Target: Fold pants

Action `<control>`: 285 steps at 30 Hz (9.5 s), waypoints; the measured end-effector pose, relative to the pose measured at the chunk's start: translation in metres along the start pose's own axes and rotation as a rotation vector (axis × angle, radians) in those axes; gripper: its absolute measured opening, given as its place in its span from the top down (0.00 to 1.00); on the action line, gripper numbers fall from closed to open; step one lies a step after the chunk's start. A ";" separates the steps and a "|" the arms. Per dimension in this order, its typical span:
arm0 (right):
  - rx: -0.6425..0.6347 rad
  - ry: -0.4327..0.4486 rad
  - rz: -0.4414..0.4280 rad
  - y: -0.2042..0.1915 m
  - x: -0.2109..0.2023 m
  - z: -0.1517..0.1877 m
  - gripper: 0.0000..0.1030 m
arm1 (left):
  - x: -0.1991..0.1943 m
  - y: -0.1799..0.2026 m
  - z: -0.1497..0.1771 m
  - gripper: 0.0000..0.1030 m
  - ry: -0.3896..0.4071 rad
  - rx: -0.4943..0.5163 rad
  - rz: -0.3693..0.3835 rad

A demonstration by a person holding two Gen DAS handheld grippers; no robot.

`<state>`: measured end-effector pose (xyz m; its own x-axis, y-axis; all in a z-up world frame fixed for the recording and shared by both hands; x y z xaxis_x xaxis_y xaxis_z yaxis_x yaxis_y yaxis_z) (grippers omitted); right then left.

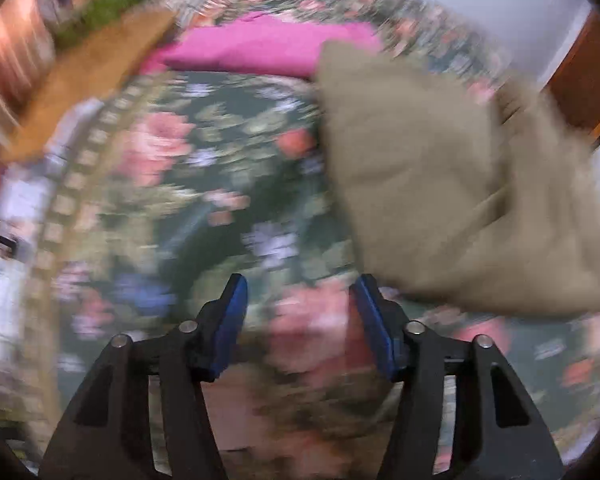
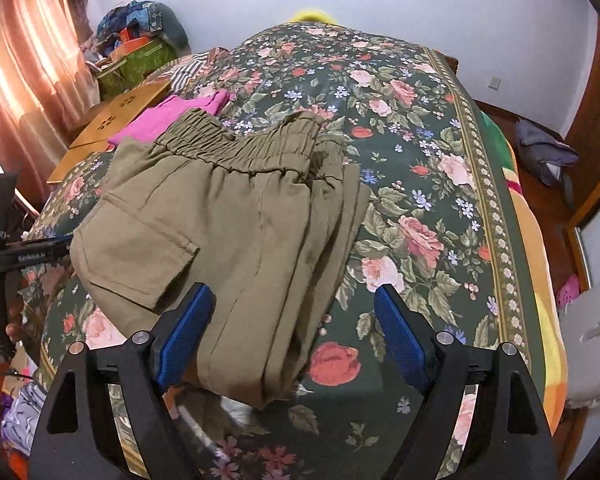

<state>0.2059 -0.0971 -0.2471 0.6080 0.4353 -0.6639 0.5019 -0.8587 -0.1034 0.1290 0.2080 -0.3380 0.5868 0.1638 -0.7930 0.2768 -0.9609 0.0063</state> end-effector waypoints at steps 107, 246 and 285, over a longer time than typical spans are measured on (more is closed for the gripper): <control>0.221 0.001 -0.247 0.028 0.038 -0.032 0.82 | -0.016 0.111 -0.083 0.79 0.174 -0.105 0.348; -0.149 0.785 -0.348 -0.150 -0.185 -0.191 0.17 | -0.374 0.061 -0.146 0.00 1.005 -0.006 0.094; -0.142 0.807 -0.275 -0.146 -0.196 -0.178 0.00 | -0.371 0.064 -0.131 0.00 0.992 -0.019 0.087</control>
<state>0.1233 -0.0089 0.0301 0.6774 0.7280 0.1058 0.7350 -0.6759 -0.0546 0.0292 0.1153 0.0364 0.9738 0.2135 0.0788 0.2094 -0.9761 0.0575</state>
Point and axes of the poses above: each gripper's, at about its wrist camera, not at the fingertips, and x roughly the way its jaws point, y to its right, z to its underside, the point moved 8 cm from there along x, roughly the way its jaws point, and after that the axes turned 14 degrees about y, right-handed, at the moved point
